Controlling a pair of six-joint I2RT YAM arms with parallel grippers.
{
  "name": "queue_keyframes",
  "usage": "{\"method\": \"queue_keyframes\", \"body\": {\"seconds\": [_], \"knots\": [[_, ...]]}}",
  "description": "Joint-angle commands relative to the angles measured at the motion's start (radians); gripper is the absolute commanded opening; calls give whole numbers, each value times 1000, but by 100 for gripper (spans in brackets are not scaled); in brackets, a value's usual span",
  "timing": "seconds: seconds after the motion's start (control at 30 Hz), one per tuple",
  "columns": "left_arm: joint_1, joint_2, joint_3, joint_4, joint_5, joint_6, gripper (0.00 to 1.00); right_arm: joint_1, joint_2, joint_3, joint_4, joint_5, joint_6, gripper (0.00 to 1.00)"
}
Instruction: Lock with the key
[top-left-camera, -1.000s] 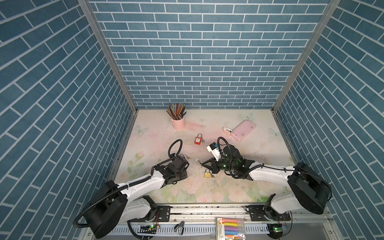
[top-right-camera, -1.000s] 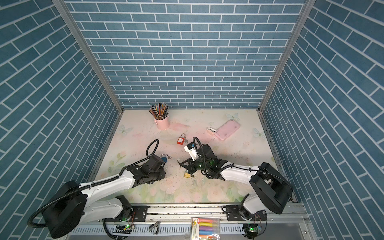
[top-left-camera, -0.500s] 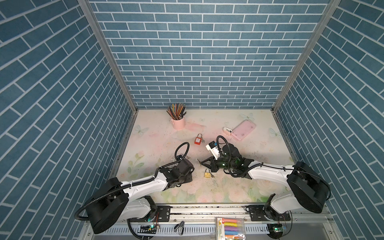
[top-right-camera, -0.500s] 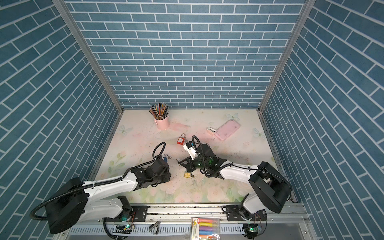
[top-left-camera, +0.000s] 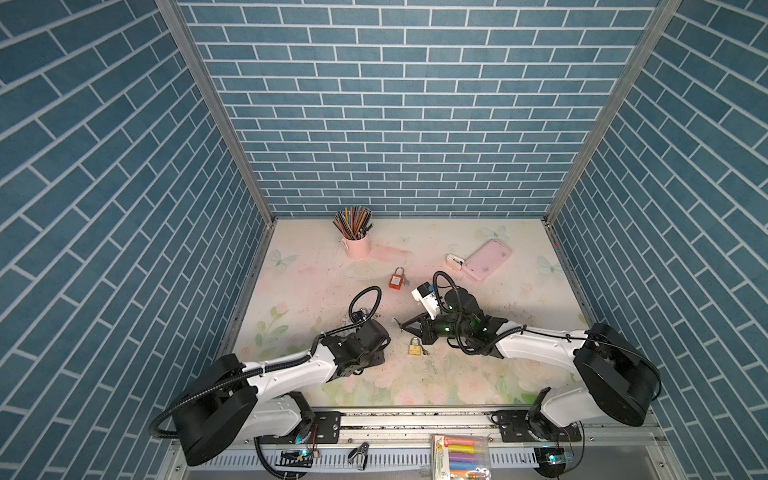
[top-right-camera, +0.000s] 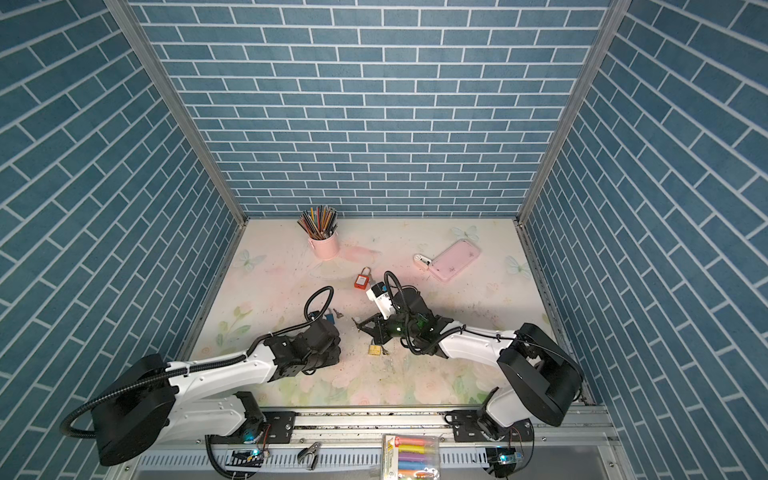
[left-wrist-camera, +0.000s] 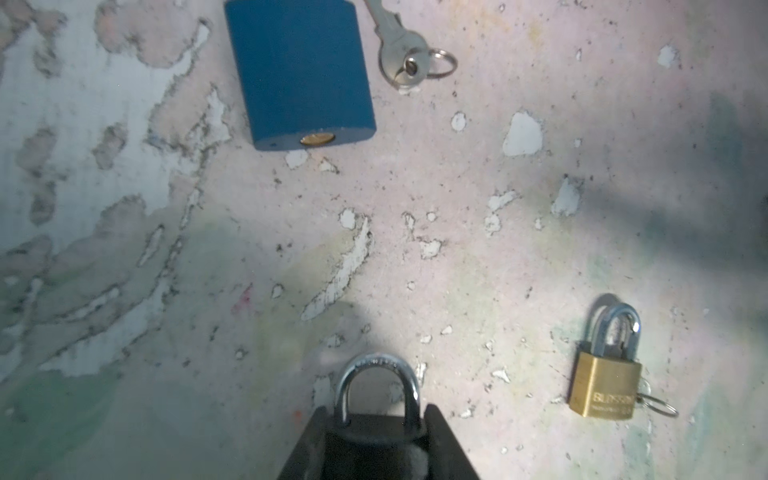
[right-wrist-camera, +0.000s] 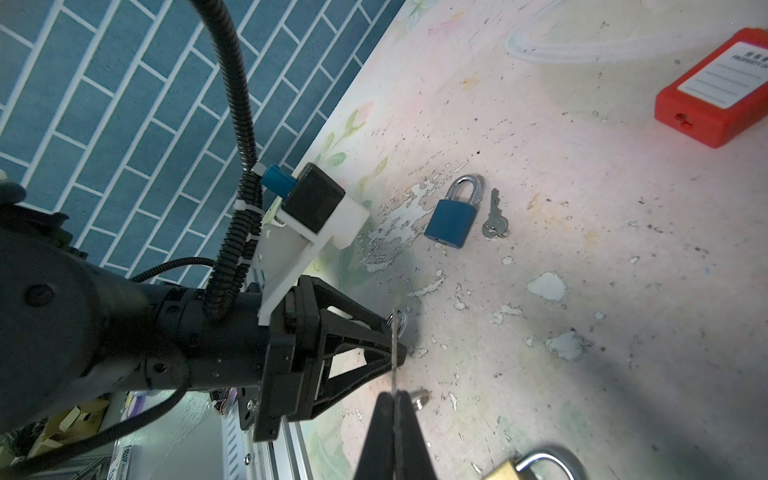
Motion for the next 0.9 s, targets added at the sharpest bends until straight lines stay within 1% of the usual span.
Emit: {"method": "queue_keyframes", "body": {"seconds": [0.0,0.33,0.5,0.7,0.83,0.87], "knots": [[2,64,-26,-168,-57,-12,26,5,7,0,17,-14,-6,0],[2,61,-41,-168,-54,-11,31,6,6,-8,18,-12,-6,0],[2,61,-44,-155,-35,10,33,5,6,-6,18,-15,-6,0],[1,53,-43,-159,-33,17,40,6,6,-8,22,-23,-8,0],[0,62,-39,-159,-28,24,47,6,7,-7,26,-27,-7,0],[2,62,-37,-159,-26,27,47,6,7,-7,27,-28,-7,0]]}}
